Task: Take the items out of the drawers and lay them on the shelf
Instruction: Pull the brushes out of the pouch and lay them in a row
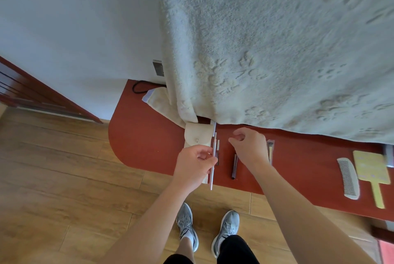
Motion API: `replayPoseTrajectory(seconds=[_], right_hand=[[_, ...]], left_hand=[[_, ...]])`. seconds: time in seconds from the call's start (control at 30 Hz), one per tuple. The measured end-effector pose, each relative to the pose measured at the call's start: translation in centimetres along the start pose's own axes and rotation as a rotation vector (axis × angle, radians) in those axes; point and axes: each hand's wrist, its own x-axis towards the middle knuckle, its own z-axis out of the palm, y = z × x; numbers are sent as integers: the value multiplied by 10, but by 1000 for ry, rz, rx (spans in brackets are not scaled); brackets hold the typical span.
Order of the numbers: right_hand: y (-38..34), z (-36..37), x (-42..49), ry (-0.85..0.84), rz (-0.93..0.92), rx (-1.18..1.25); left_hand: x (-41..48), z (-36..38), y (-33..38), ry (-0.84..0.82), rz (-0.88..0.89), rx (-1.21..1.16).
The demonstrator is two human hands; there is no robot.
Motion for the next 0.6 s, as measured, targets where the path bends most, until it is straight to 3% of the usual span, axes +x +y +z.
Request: replayPoseTrajectory(seconds=[0.33, 0.6], right_hand=[[56, -71, -34, 79, 52, 61], [94, -90, -55, 78, 71, 86]], left_hand=[[24, 96, -3, -17, 71, 509], [39, 139, -14, 17, 33, 689]])
